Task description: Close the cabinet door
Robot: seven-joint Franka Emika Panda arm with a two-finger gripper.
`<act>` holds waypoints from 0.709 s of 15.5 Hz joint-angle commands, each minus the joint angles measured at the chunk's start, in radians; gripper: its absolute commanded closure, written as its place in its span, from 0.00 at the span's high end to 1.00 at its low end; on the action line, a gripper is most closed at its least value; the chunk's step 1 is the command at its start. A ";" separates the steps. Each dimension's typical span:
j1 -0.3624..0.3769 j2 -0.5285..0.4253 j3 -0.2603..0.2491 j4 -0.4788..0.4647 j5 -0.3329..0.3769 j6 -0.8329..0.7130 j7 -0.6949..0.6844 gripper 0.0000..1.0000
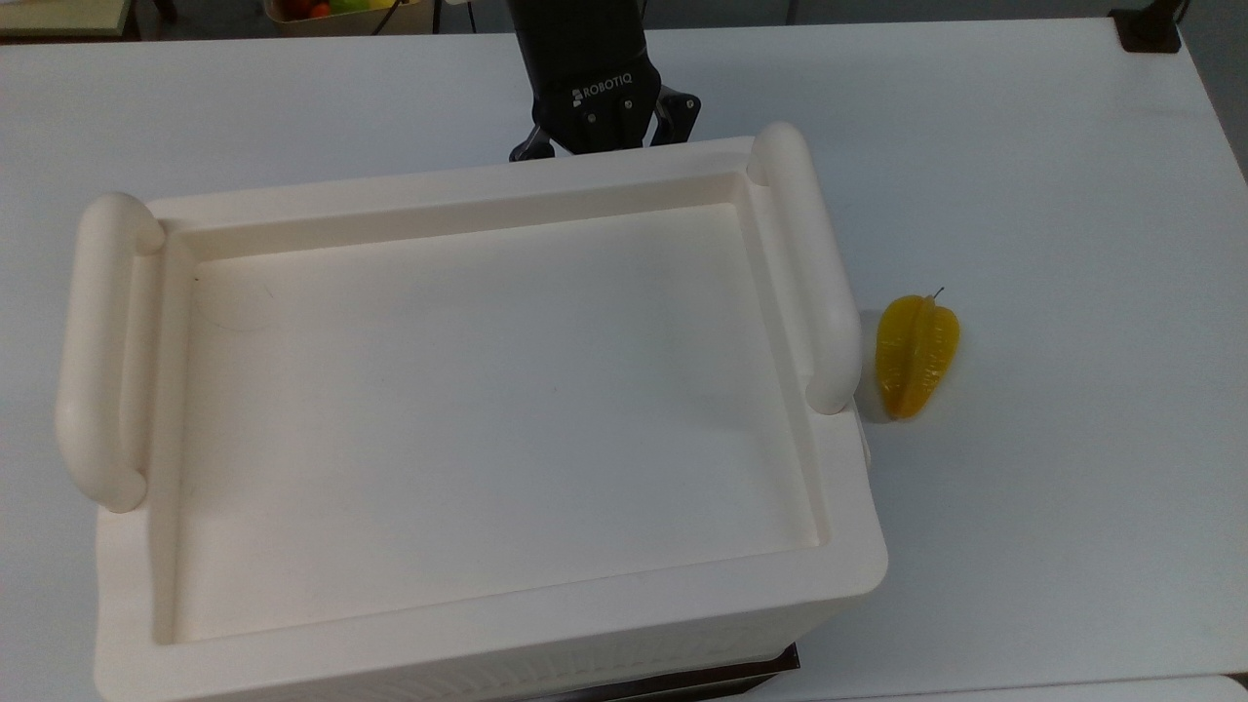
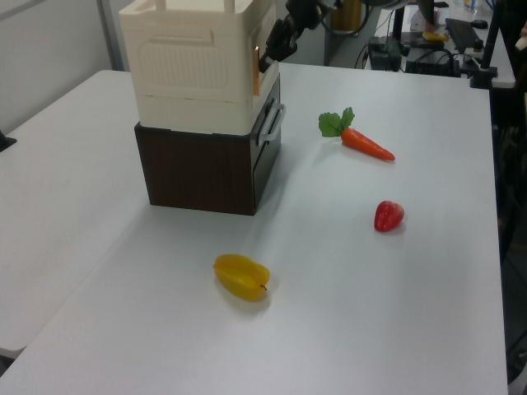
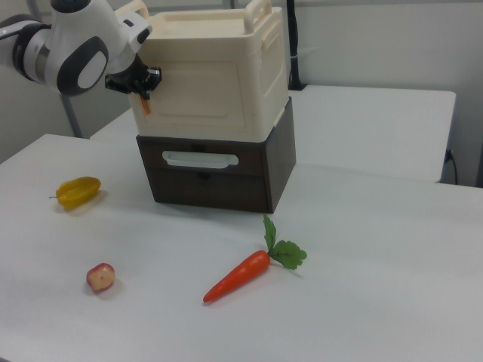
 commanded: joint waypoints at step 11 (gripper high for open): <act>-0.078 -0.041 0.009 0.003 -0.053 -0.217 0.042 0.08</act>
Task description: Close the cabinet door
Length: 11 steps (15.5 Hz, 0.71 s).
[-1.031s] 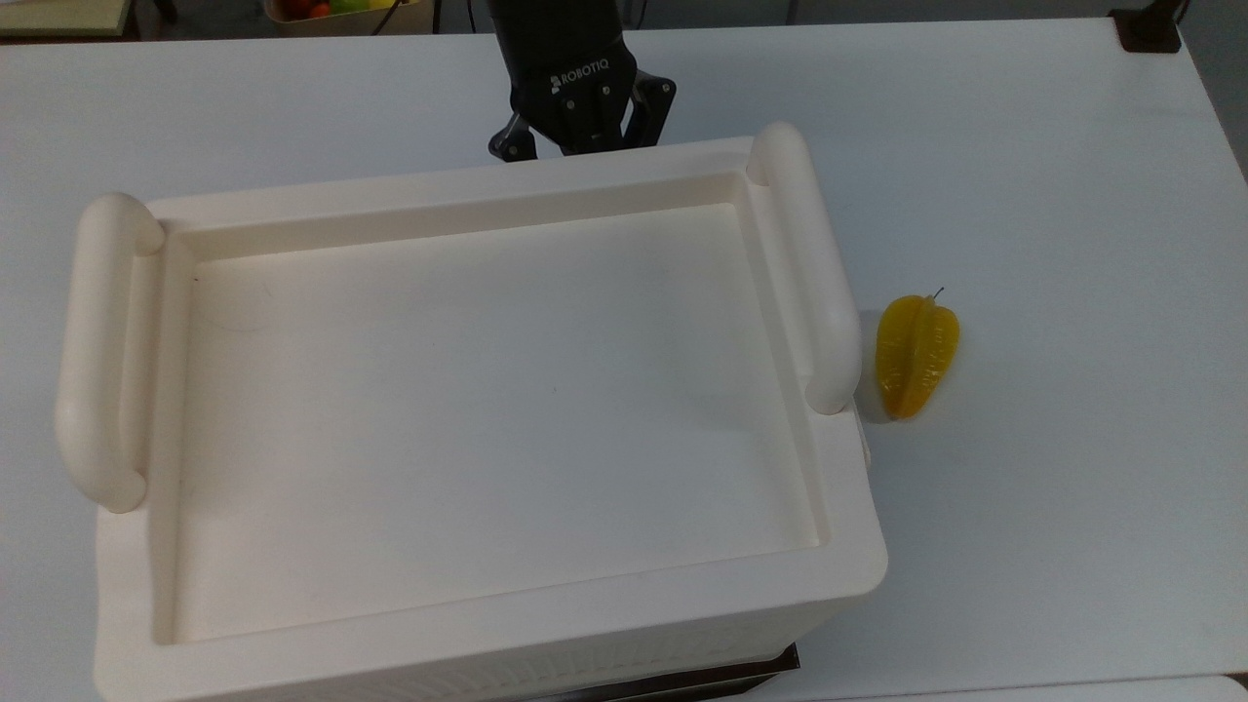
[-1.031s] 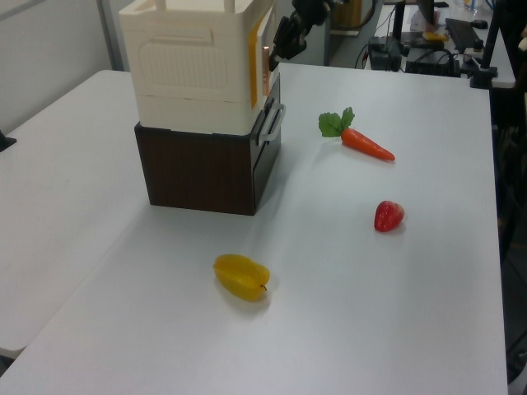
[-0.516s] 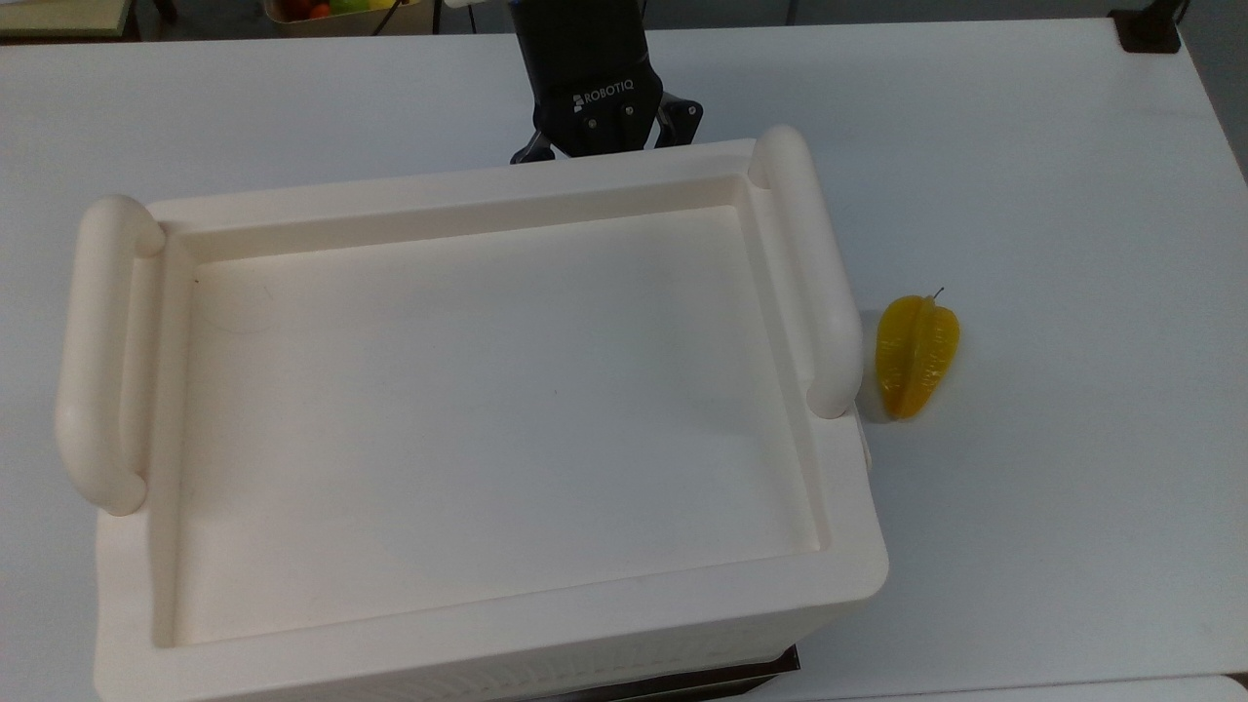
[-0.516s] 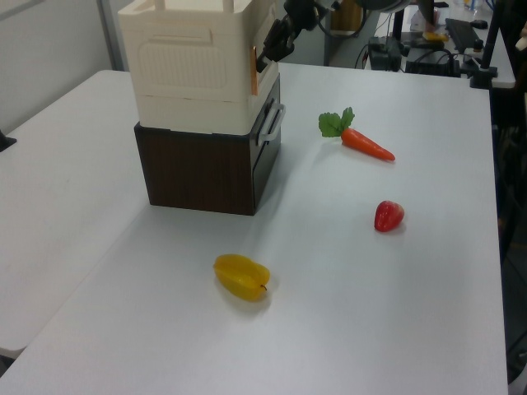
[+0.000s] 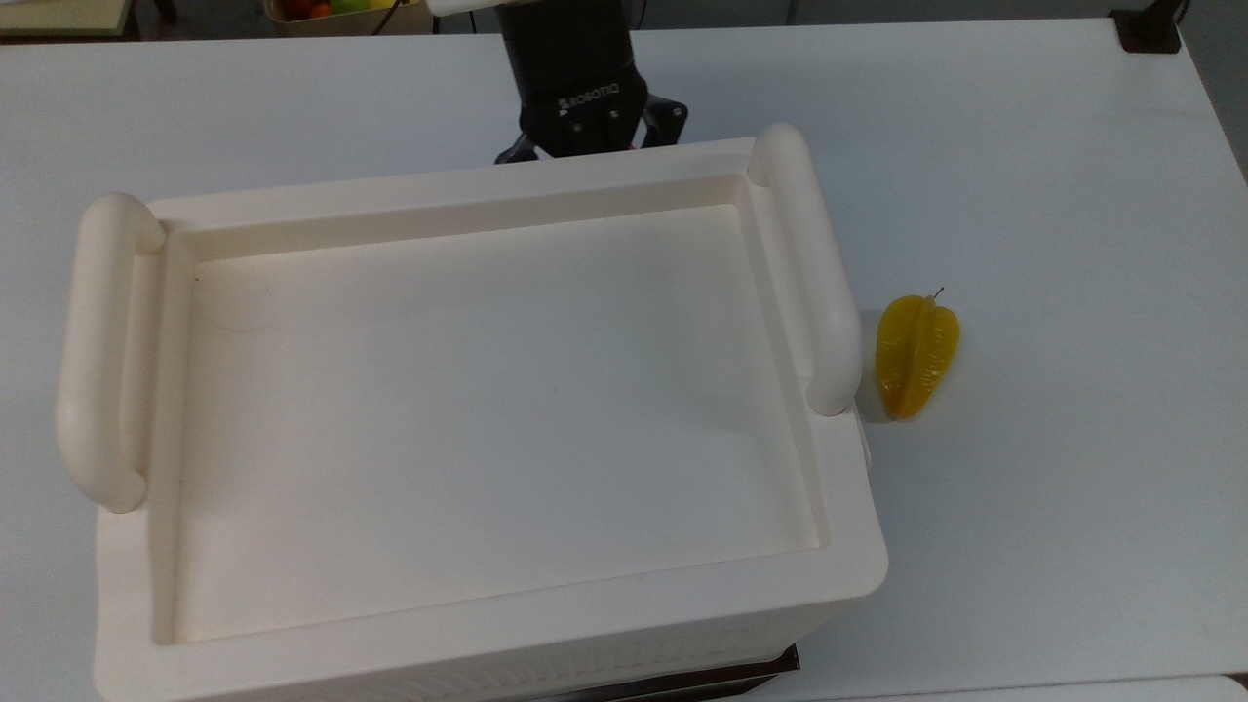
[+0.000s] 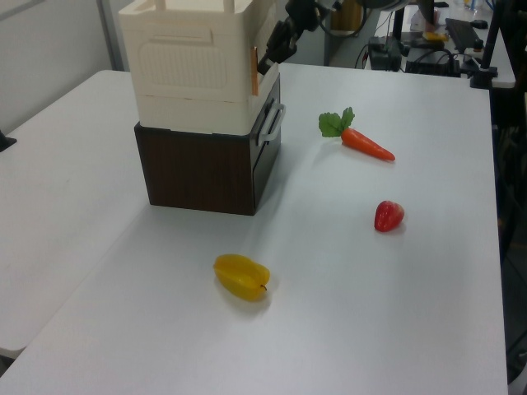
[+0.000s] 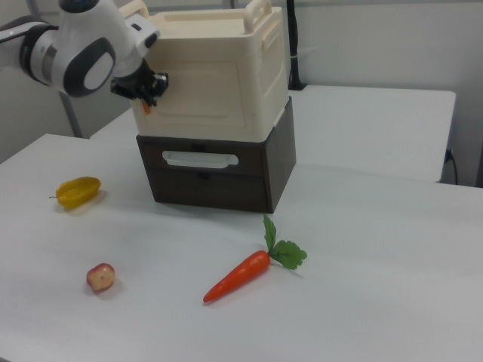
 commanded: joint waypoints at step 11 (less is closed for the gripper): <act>-0.172 -0.180 0.025 -0.007 -0.228 -0.695 0.491 0.11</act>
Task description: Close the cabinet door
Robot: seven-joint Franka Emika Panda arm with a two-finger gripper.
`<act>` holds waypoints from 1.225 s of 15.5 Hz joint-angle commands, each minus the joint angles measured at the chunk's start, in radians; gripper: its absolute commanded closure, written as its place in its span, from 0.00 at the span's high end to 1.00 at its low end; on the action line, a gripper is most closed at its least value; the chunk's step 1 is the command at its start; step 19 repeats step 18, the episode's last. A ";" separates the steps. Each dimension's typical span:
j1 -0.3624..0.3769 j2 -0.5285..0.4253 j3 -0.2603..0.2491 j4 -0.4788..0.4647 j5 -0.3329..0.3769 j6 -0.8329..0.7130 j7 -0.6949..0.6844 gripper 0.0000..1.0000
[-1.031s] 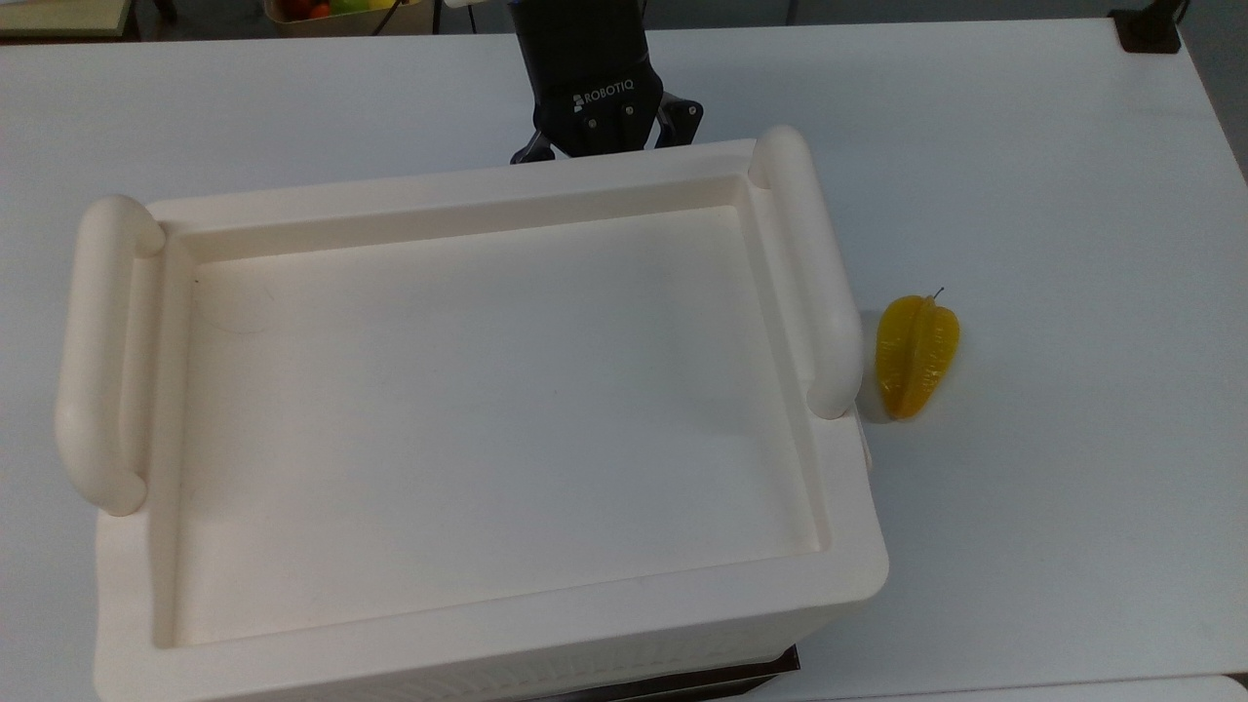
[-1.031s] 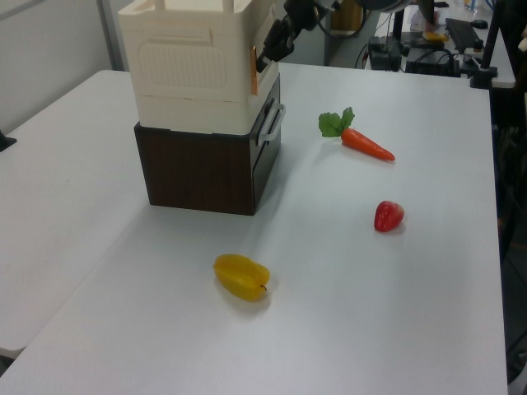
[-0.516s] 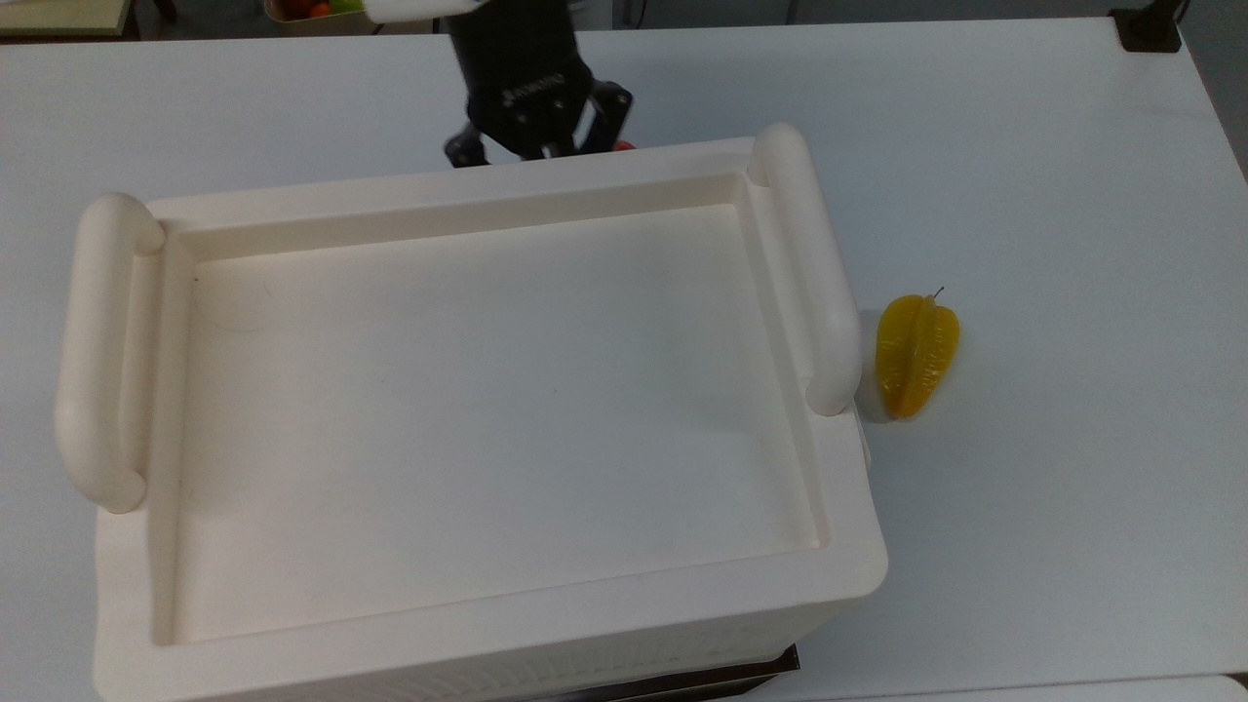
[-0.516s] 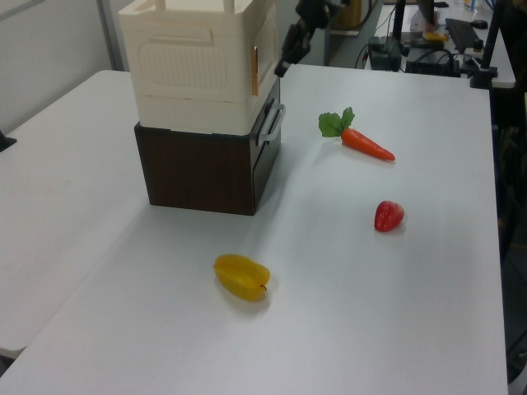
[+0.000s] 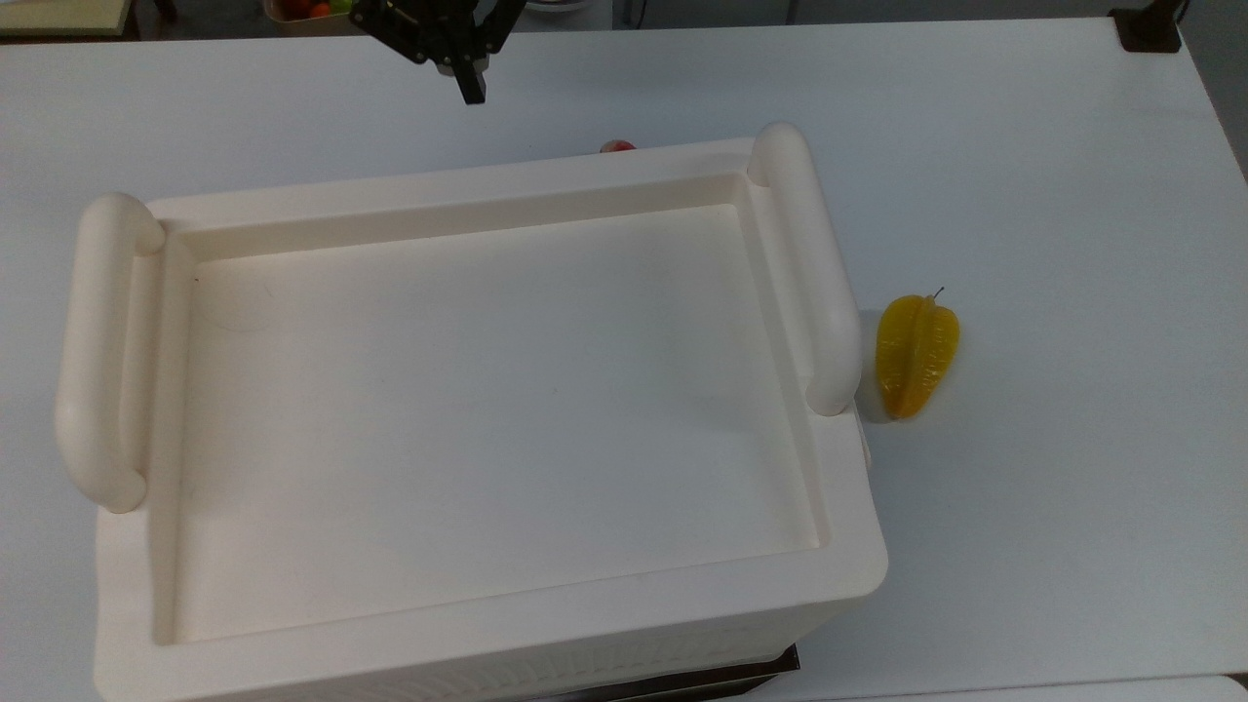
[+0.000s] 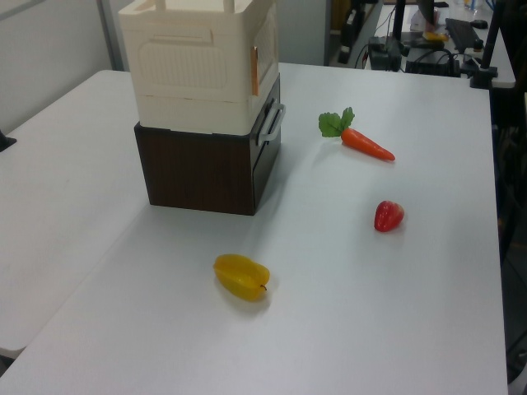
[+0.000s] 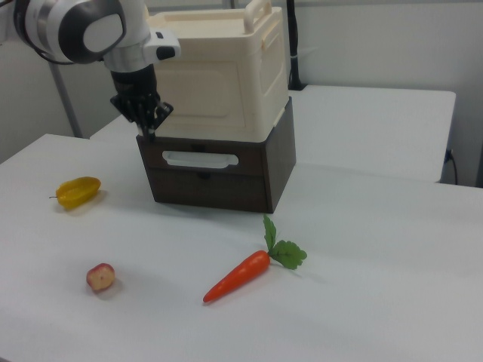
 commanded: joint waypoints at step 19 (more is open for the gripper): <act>-0.015 -0.060 0.012 -0.007 -0.177 -0.215 0.148 1.00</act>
